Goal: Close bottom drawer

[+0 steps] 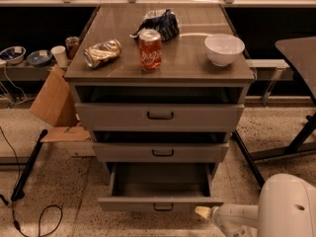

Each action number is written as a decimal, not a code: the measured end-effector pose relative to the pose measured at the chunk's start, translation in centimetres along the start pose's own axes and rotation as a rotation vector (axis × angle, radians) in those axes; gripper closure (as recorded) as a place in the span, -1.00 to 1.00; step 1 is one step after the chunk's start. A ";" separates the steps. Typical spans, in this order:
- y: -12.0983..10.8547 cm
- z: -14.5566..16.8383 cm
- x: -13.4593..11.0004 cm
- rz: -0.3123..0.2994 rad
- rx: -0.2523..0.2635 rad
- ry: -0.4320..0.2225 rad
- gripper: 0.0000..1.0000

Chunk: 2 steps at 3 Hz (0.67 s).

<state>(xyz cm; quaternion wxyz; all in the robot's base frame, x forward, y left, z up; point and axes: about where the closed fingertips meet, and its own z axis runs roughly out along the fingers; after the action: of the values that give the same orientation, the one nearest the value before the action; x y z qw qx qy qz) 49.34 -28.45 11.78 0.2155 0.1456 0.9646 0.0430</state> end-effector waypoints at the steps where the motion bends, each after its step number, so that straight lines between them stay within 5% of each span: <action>1: 2.0 0.3 -0.7 0.005 -0.041 0.021 -1.00; 2: 4.1 0.6 -1.2 -0.024 -0.059 0.037 -1.00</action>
Offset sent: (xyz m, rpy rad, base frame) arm 0.0409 0.0605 0.0094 0.0557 0.0264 0.1022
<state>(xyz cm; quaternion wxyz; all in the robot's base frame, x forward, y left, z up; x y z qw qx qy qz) 51.75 -24.89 12.30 0.2024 0.1268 0.9684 0.0716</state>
